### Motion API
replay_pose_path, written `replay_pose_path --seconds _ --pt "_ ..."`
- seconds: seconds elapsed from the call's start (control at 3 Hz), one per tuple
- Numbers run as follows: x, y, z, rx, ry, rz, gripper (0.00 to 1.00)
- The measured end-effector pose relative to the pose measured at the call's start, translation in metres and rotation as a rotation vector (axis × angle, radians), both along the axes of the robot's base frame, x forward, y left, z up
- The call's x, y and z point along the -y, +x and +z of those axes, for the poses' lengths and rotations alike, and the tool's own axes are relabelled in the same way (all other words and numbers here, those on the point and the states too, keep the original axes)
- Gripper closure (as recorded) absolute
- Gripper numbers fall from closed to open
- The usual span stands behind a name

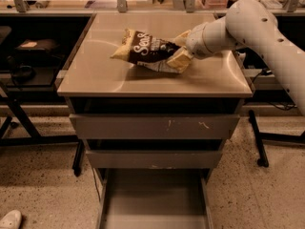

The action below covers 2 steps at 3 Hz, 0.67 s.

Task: Pick brown chip bag from bottom drawer and place on counter

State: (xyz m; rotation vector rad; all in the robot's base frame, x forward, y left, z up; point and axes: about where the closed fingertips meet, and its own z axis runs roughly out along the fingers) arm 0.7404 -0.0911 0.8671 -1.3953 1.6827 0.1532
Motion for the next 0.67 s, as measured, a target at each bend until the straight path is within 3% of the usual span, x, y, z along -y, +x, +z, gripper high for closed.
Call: replay_pose_path --seconds 0.33,0.67 --pt "-0.0001 0.0000 -0.0001 0.000 0.000 0.000 0.00" --pt "-0.0001 0.0000 -0.0001 0.000 0.000 0.000 0.00"
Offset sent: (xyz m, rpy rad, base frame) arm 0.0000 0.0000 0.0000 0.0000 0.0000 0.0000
